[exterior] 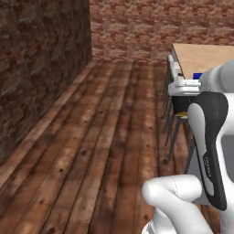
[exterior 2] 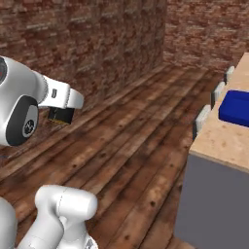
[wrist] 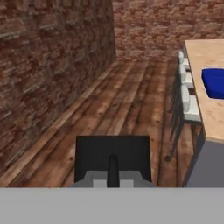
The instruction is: There is a tray on the dining counter. Grab the cup, mug, and pitcher and place them on the tray. The pitcher may be placed next to the tray if it cannot fit the tray.
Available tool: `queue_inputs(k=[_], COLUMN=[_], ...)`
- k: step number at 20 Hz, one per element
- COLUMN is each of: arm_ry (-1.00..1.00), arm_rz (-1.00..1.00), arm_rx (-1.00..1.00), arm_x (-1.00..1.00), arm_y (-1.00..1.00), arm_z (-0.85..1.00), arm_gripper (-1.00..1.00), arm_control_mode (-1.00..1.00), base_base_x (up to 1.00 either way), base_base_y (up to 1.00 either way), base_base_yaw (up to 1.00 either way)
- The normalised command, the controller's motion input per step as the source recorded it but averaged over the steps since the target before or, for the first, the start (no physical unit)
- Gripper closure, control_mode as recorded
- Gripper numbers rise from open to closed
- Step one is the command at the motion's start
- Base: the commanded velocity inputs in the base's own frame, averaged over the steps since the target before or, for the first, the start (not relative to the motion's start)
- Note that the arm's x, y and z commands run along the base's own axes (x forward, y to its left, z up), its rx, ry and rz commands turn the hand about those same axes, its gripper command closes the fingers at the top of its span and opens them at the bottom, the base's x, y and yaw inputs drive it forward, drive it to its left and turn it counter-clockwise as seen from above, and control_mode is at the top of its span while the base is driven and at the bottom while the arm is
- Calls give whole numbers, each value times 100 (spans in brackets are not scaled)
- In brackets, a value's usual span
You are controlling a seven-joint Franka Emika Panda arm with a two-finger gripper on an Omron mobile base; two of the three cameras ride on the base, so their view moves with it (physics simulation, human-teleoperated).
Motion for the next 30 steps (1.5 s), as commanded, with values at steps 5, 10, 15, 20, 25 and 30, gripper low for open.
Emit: queue_inputs(k=[5,10,15,20,25,30], arm_ry=[0,0,0,0,0,0], arm_rz=[0,0,0,0,0,0], arm_rx=[0,0,0,0,0,0], arm_x=[0,0,0,0,0,0], arm_y=[0,0,0,0,0,0], arm_z=[0,0,0,0,0,0], arm_gripper=[100,100,100,100,100,100], arm_control_mode=[100,100,100,100,100,100], base_base_x=[99,84,72,53,41,19], base_base_y=[49,31,29,31,36,49], base_base_yaw=[-44,-46,-47,-47,-47,-52])
